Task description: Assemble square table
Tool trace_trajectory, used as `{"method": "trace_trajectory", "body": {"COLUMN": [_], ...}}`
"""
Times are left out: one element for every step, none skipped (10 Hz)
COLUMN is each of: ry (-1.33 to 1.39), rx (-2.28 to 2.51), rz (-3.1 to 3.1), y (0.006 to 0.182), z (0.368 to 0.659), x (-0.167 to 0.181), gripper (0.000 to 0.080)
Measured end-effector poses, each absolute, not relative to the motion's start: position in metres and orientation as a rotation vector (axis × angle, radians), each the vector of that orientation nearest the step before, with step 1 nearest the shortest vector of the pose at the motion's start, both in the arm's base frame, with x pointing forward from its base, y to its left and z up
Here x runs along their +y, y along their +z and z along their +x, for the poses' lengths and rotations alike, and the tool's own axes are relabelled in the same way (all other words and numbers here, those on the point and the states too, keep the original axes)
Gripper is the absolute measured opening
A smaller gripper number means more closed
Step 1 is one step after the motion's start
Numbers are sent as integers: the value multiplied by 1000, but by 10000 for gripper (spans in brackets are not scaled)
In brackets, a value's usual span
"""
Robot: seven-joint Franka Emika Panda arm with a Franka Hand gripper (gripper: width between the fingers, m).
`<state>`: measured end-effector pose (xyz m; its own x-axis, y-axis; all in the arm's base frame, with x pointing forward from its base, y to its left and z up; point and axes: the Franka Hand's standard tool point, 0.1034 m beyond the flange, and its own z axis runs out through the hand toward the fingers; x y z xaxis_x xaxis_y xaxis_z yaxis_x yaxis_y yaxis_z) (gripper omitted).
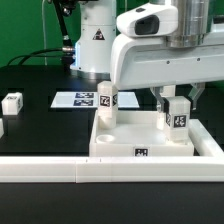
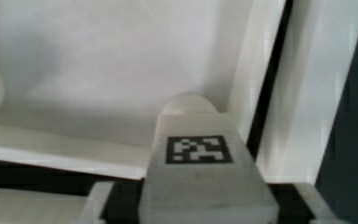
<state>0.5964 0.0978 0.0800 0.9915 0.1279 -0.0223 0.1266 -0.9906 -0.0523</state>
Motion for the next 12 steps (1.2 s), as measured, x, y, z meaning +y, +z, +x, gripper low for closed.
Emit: {"method": "trace_trajectory", "body": {"ry": [40, 40, 42, 45, 41, 31, 30, 26, 18, 15, 7, 6], "rx": [-190, -162, -122, -7, 122, 252, 447, 592, 674, 831, 986, 1106], "rz": [-3084, -3086, -3087, -3090, -3089, -3082, -3060, -3036, -3017, -2970, -2913, -2869], "y": [80, 80, 80, 80, 80, 79, 79, 79, 78, 78, 78, 78], "z": [596, 596, 596, 596, 596, 596, 595, 593, 593, 594, 595, 595], "x": [98, 98, 98, 99, 100, 102, 107, 111, 113, 114, 115, 116], "gripper": [290, 290, 290, 290, 290, 290, 290, 290, 290, 290, 291, 291]}}
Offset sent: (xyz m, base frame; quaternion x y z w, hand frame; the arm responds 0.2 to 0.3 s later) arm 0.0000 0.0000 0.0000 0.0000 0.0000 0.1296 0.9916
